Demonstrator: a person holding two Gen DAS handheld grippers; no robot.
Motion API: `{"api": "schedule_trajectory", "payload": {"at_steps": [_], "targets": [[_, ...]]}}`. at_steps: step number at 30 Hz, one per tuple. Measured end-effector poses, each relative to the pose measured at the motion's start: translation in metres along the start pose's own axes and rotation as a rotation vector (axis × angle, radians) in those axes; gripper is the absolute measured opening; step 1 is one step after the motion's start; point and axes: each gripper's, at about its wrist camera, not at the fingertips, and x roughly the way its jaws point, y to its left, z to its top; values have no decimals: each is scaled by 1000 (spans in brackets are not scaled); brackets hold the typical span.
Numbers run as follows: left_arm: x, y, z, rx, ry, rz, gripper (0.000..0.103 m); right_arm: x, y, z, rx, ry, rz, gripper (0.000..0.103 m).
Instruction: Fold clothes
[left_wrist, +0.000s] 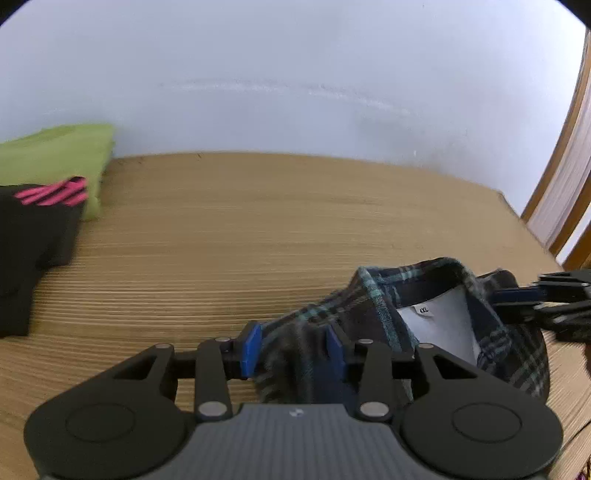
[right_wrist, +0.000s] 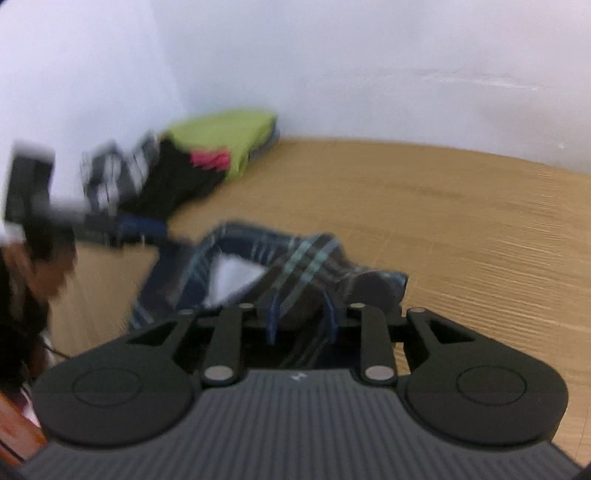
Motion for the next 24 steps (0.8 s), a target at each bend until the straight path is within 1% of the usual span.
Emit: {"api": "schedule_trajectory", "payload": {"at_steps": [2, 3, 4, 5, 6, 7, 8, 9, 10, 11, 12, 13, 14, 17, 18, 19, 20, 21, 22, 23, 24], "targets": [[24, -6, 2, 6, 44, 26, 41, 27, -4, -2, -21, 8, -61, 28], [37, -8, 3, 8, 69, 44, 42, 40, -7, -4, -34, 19, -83, 29], [46, -9, 2, 0, 86, 61, 42, 52, -11, -5, -38, 38, -87, 31], [51, -7, 2, -23, 91, 64, 41, 60, -15, -6, -28, 54, -87, 30], [48, -5, 1, -37, 86, 53, 40, 60, -19, -4, 15, 58, -78, 30], [46, -3, 0, -51, 81, 42, 41, 51, -23, 0, 71, 34, -62, 30], [42, 1, -3, -71, 80, 27, 41, 36, -26, 0, 129, -11, -37, 29], [37, 5, -5, -91, 80, 11, 42, 19, -31, -1, 186, -59, -15, 34], [33, 9, -8, -110, 79, -4, 42, 3, -38, -4, 242, -96, -4, 49], [29, 13, -11, -130, 79, -19, 43, -8, -45, -6, 291, -118, -5, 67], [28, 16, -13, -148, 76, -22, 44, -14, -51, -10, 330, -119, -20, 72], [26, 19, -14, -166, 72, -24, 45, -18, -55, -15, 354, -101, -42, 75], [23, 19, -17, -174, 67, -26, 46, -17, -59, -19, 362, -78, -56, 75], [26, 12, -20, -164, 84, -2, 49, -5, -65, -31, 366, -17, -60, 75], [29, 12, -19, -160, 85, 7, 49, -1, -64, -32, 369, -4, -43, 73], [29, 10, -19, -159, 83, 19, 48, 3, -61, -33, 365, 2, -28, 64], [28, 9, -19, -162, 77, 19, 47, 9, -58, -31, 352, 6, -8, 38], [27, 8, -19, -166, 72, 19, 31, 12, -55, -31, 338, 10, 13, 23], [24, 6, -19, -174, 61, 5, 14, 10, -51, -30, 322, 5, 25, 21], [20, 4, -19, -181, 49, -8, 14, 4, -47, -27, 298, -22, 26, 19], [15, 3, -17, -175, 21, 7, 13, 0, -43, -19, 272, -63, 37, 18]]}}
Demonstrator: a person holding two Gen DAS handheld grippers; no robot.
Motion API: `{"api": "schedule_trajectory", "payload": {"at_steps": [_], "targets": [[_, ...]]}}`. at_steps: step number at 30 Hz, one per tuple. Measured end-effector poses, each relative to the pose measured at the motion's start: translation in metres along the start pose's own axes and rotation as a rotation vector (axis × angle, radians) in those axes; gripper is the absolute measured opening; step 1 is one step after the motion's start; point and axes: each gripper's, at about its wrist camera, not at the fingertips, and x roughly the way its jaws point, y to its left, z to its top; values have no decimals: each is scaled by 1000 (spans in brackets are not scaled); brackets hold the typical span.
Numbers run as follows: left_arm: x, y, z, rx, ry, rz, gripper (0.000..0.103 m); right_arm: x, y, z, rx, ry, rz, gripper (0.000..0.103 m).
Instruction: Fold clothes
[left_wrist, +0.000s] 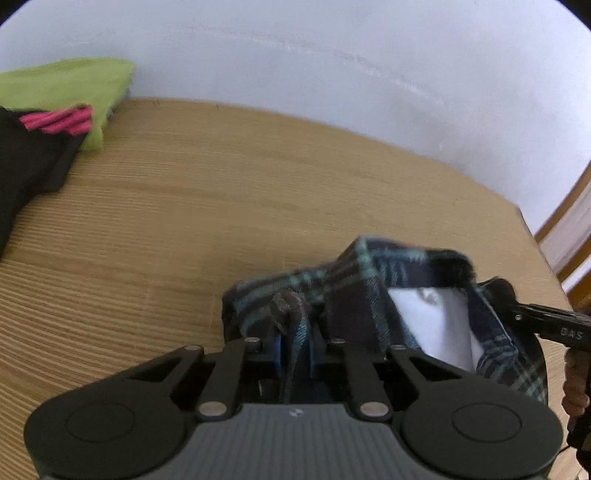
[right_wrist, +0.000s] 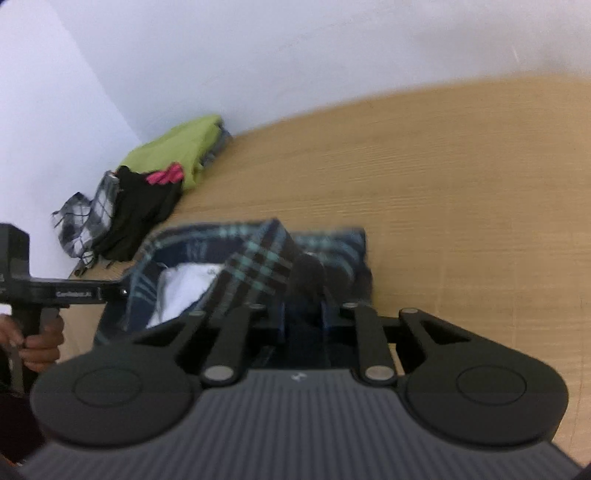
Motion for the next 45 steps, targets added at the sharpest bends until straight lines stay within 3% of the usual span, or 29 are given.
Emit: {"api": "schedule_trajectory", "payload": {"at_steps": [3, 5, 7, 11, 14, 16, 21, 23, 27, 29, 31, 33, 37, 40, 45], "targets": [[-27, -4, 8, 7, -114, 19, 13, -12, 16, 21, -73, -110, 63, 18], [-23, -1, 13, 23, -133, 68, 14, -8, 20, 35, -126, -146, 68, 18], [-10, 2, 16, 44, -128, 126, 16, 17, 12, 44, -133, -108, 41, 18], [55, 4, 10, 86, -9, 179, 19, 89, -21, 34, -71, 106, -39, 19], [65, -13, 11, 182, -15, 229, 16, 94, -30, 22, -30, 87, -45, 18], [69, -10, 14, 197, -18, 210, 16, 86, -25, 16, 9, 74, -87, 18], [72, 10, 24, 127, 22, 19, 16, 39, 1, -26, 112, 8, -264, 18], [70, 7, 19, 117, 35, -21, 16, 18, 13, -41, 98, -6, -317, 19], [73, -10, 13, 247, 9, 22, 17, 9, 6, -45, 100, -18, -345, 22], [76, -12, 22, 302, 25, 24, 23, 20, 3, -33, 193, -18, -355, 23], [74, -9, 31, 373, 28, 20, 36, 22, 10, -24, 235, -38, -402, 27], [63, 1, 41, 412, 7, -12, 44, 5, 25, -19, 252, -114, -476, 31], [22, 28, 42, 488, 14, -70, 55, -50, 70, -37, 342, -297, -648, 51], [-23, 37, 25, 571, -29, -62, 62, -70, 116, -59, 356, -270, -703, 51], [-70, 31, -16, 533, 23, -34, 64, -70, 197, -88, 268, -143, -749, 50]]}}
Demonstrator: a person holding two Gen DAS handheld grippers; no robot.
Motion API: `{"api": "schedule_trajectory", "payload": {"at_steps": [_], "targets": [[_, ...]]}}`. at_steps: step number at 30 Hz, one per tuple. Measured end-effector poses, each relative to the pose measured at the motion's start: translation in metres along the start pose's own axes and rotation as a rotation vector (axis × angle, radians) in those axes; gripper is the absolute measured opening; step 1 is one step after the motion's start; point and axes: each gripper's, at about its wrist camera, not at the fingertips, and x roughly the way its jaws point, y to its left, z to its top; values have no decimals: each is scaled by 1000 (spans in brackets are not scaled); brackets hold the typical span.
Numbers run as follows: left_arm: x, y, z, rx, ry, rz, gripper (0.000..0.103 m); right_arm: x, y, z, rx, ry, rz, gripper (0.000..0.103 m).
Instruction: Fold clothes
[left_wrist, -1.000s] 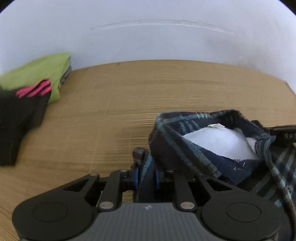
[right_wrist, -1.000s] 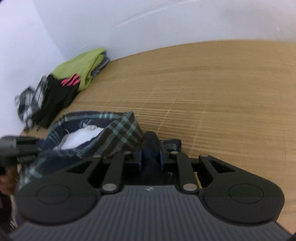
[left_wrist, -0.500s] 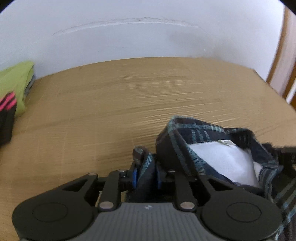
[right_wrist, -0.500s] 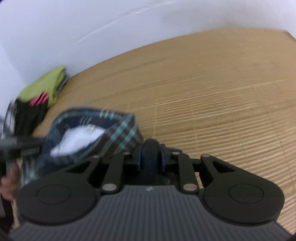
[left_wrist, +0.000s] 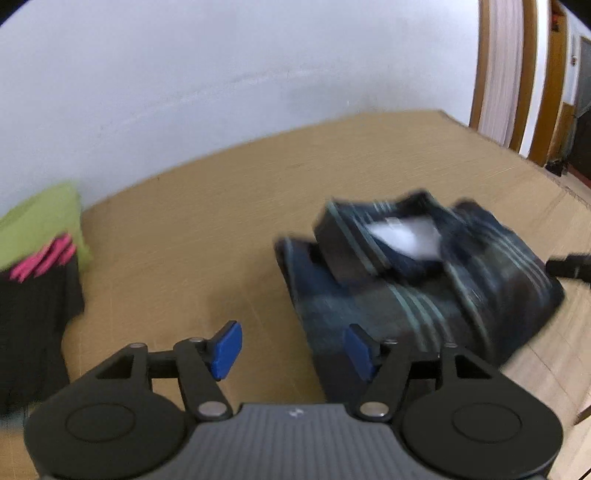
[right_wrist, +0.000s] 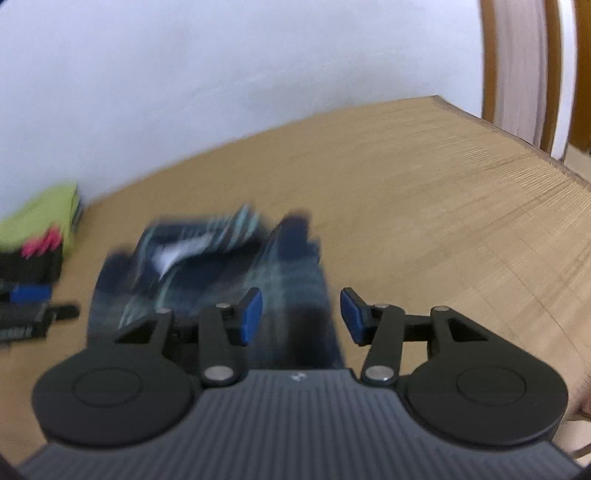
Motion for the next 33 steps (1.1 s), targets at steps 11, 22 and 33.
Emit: {"api": "schedule_trajectory", "payload": {"at_steps": [11, 22, 33], "targets": [[-17, -28, -46, -52, 136, -80, 64, -20, 29, -37, 29, 138, 123, 49], [-9, -41, -56, -76, 154, -80, 64, -15, 11, -44, 5, 125, 89, 49], [20, -44, -57, -84, 187, -11, 64, 37, -42, -30, 11, 131, 33, 49]]}}
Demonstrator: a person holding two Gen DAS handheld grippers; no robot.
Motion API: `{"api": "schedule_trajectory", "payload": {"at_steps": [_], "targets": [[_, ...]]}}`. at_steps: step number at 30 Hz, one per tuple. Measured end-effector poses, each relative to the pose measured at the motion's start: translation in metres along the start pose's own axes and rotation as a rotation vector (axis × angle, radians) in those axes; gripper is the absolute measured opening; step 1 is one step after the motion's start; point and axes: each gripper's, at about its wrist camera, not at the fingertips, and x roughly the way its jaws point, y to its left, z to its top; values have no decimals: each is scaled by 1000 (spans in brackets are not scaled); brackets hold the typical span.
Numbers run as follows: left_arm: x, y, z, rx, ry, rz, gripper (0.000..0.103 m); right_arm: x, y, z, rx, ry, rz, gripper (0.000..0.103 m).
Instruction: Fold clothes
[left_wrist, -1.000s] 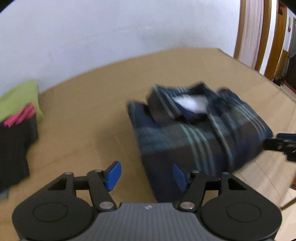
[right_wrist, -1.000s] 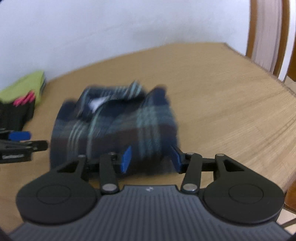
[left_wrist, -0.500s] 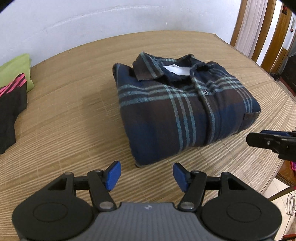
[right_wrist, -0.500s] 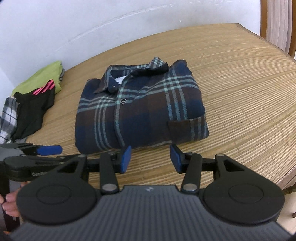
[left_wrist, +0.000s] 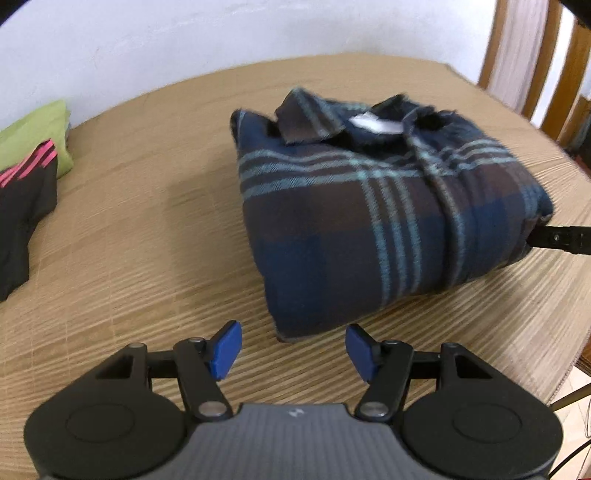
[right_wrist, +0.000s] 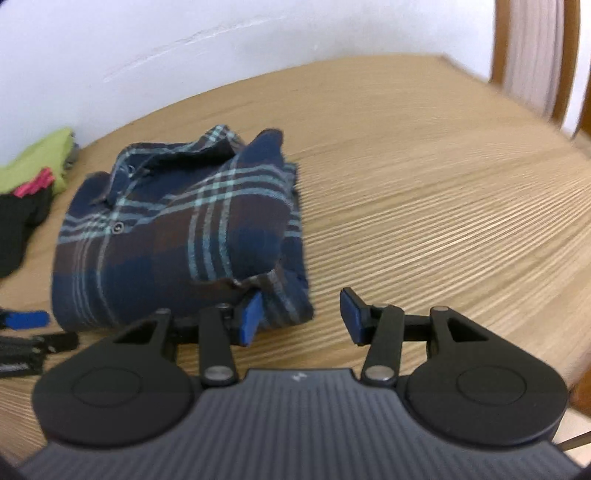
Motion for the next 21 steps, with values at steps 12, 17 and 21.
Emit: {"api": "schedule_trajectory", "payload": {"at_steps": [12, 17, 21], "targets": [[-42, -6, 47, -38, 5, -8, 65, -29, 55, 54, -99, 168, 36, 49], [-45, -9, 59, -43, -13, 7, 65, -20, 66, 66, -162, 145, 15, 49], [-46, -11, 61, -50, -13, 40, 65, -20, 73, 67, -228, 108, 0, 49]]}}
